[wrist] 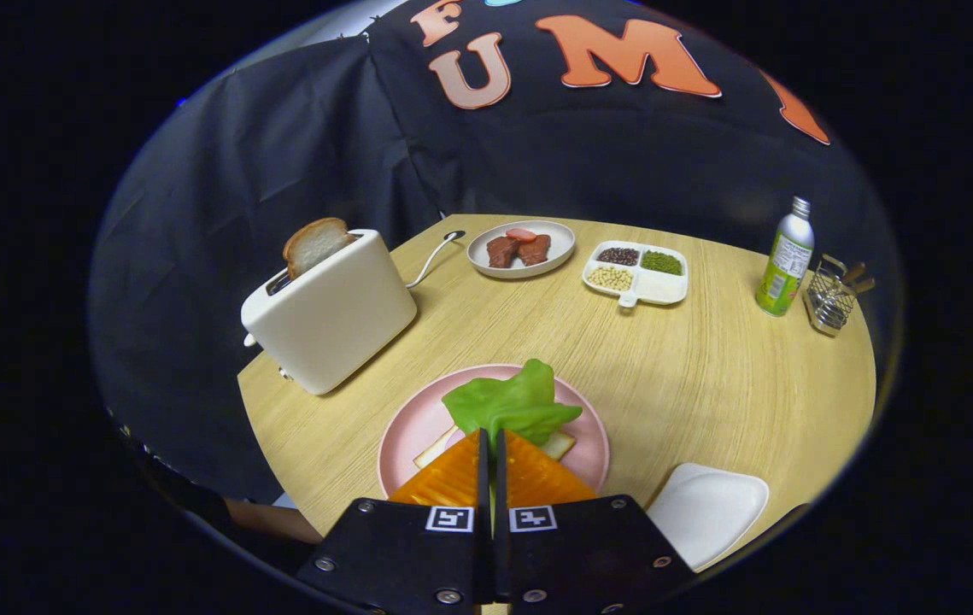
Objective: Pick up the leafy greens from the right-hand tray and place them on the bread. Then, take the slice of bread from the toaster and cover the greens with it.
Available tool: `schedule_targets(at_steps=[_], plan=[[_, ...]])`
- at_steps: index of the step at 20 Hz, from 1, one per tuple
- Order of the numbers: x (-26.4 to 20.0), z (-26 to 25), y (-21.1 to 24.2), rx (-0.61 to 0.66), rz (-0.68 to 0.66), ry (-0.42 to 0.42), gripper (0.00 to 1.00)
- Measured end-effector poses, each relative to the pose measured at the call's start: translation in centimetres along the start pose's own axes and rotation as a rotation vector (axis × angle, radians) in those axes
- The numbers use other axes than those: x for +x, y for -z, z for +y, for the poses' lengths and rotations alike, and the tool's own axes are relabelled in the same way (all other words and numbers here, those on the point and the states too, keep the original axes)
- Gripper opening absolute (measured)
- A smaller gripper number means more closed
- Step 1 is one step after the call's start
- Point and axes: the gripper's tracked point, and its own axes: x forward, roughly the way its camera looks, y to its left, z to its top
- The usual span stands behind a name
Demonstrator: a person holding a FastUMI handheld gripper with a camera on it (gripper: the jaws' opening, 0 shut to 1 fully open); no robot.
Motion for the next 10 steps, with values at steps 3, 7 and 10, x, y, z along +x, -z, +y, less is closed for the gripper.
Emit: schedule_targets(at_steps=[3,7,10], plan=[[0.7,1.4,0.5,-0.005,0.026,-0.045,0.01],[1.7,2.5,1.0,-0.022,0.052,-0.082,0.01],[2.4,2.4,1.9,-0.052,0.088,-0.077,0.02]])
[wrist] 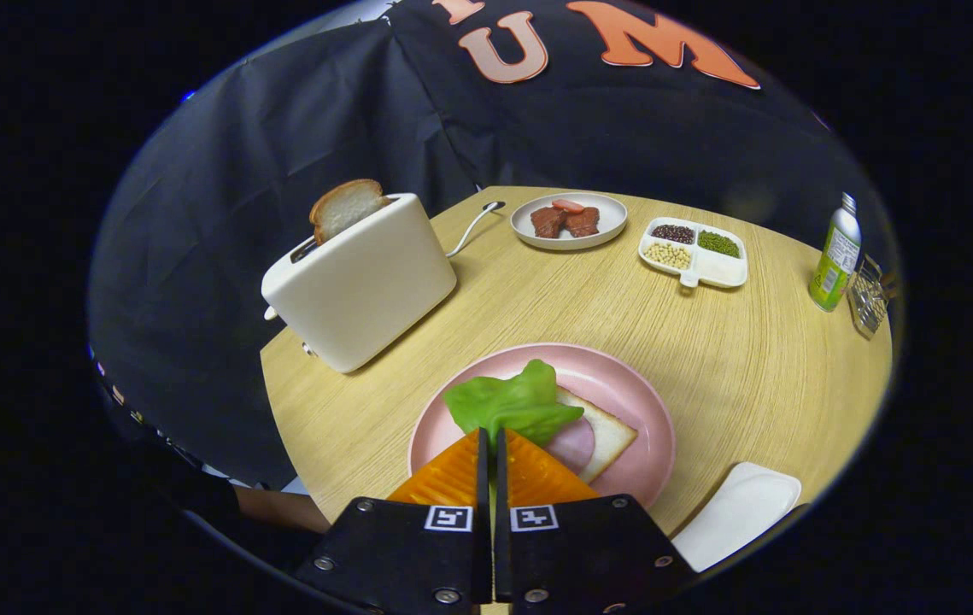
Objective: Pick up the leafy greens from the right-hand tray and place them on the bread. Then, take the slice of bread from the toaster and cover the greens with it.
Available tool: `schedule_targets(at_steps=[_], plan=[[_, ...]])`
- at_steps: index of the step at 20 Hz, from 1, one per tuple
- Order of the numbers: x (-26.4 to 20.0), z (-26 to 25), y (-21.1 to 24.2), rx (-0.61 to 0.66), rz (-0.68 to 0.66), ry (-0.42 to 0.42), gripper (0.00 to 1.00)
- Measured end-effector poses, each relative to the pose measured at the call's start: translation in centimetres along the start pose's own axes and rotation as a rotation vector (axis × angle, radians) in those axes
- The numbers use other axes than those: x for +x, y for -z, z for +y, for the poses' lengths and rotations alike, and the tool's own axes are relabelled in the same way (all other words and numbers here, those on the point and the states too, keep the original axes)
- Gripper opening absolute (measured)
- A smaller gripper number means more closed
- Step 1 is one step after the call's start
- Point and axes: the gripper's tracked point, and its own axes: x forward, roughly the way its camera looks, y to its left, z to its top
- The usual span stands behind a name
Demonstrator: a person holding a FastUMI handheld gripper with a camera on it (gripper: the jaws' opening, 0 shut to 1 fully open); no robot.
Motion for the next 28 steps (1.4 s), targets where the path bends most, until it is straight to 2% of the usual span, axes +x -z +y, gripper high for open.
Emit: schedule_targets(at_steps=[4,8,10,15,17,19,25,28], plan=[[0.8,-2.1,0.0,-0.018,0.009,0.077,0.02],[1.4,-2.8,0.2,-0.022,0.022,0.098,0.04],[1.7,-3.5,0.6,-0.043,0.039,0.126,0.09],[2.5,-3.6,0.6,-0.007,0.068,0.133,0.13],[2.6,-4.5,0.3,-0.011,0.071,0.172,0.18],[2.2,-4.1,-0.3,0.0,0.065,0.175,0.28],[1.2,-2.1,-4.5,0.026,0.012,0.153,0.42],[0.6,-0.2,-6.7,0.045,-0.002,0.117,0.55]])
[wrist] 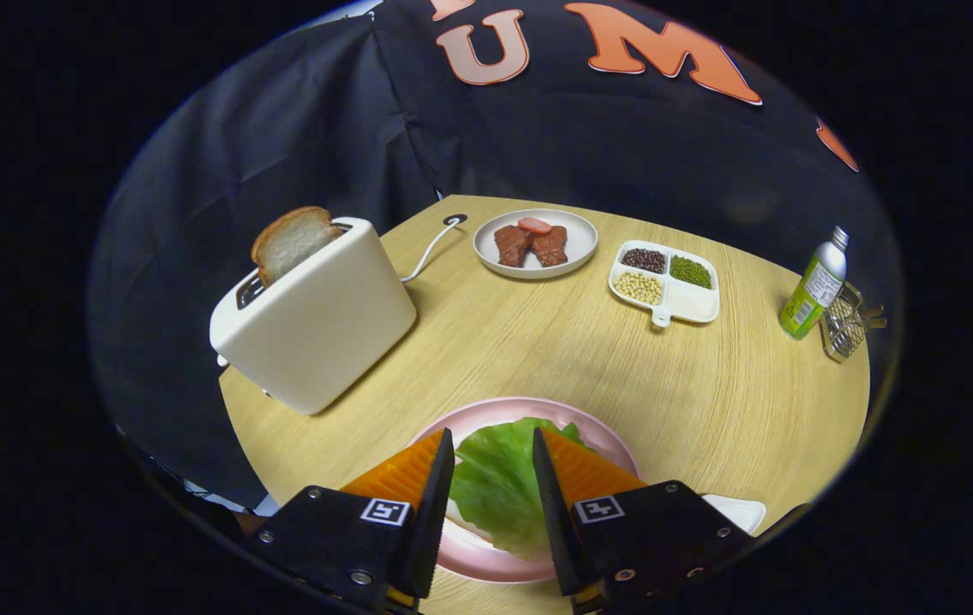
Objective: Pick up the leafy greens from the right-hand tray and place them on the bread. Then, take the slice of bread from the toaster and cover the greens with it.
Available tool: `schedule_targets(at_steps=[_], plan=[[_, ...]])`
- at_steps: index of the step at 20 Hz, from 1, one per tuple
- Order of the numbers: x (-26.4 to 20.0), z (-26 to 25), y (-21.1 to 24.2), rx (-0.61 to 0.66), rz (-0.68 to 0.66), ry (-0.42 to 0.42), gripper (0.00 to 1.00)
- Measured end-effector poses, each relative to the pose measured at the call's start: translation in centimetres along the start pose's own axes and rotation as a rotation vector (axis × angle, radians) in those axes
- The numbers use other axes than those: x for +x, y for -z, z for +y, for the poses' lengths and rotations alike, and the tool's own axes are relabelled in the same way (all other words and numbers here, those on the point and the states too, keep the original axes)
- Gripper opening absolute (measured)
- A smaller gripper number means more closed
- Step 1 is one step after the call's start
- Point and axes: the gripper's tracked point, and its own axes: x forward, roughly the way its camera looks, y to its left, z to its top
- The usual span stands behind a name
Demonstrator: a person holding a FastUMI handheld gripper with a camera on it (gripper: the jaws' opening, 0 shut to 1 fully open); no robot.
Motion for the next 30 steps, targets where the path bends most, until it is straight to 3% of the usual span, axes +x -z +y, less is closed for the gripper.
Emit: schedule_targets(at_steps=[4,9,12,16,25,30], plan=[[-1.3,3.5,-2.4,0.051,0.007,-0.107,0.61],[-2.5,6.7,-7.2,0.08,-0.037,-0.145,0.69],[-2.4,9.0,-9.6,0.107,-0.027,-0.175,0.79],[-1.3,11.9,-12.2,0.125,0.0,-0.202,0.81],[2.4,17.3,-15.7,0.14,0.098,-0.217,0.81],[5.2,18.1,-15.8,0.123,0.159,-0.155,0.82]])
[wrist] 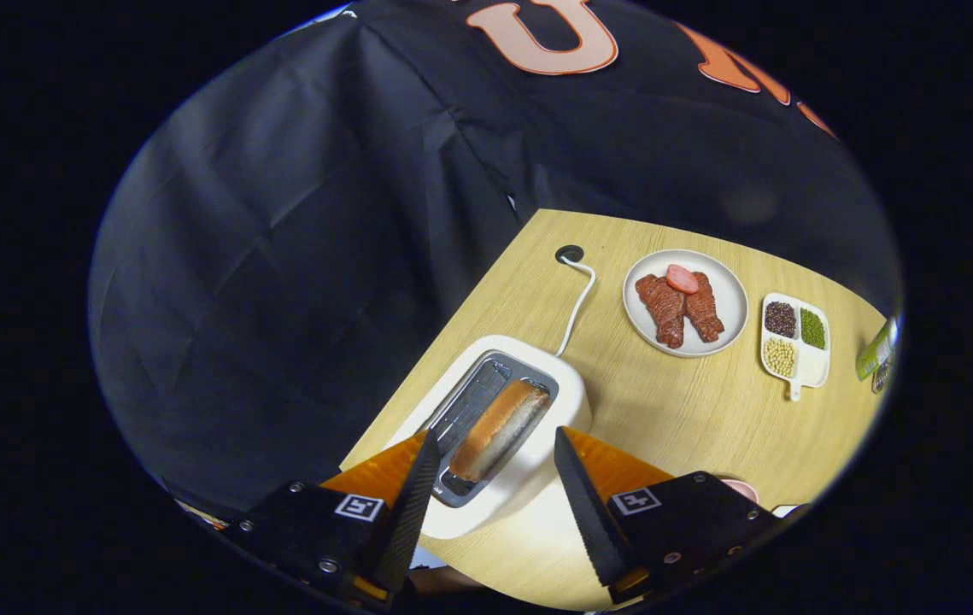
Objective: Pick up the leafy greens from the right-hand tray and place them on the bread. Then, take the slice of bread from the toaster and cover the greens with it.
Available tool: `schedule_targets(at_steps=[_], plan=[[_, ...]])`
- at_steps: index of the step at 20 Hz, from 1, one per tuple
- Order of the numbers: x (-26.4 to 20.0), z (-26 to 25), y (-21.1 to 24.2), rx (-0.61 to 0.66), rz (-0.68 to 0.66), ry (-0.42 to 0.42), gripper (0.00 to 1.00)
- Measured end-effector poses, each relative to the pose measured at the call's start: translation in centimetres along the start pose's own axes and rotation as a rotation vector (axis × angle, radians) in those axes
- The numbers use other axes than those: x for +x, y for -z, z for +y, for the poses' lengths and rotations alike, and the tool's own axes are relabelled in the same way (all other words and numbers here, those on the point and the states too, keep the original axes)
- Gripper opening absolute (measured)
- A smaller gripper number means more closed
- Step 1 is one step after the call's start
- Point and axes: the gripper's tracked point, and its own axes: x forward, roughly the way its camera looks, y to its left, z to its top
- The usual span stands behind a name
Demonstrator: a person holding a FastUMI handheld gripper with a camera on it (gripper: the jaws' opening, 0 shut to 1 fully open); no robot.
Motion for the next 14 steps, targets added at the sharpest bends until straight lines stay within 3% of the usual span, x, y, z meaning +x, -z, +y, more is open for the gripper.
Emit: schedule_targets(at_steps=[5,14], plan=[[2.1,0.5,0.2,0.02,0.063,0.016,0.81],[4.4,0.3,0.1,0.046,0.115,0.061,0.5]])
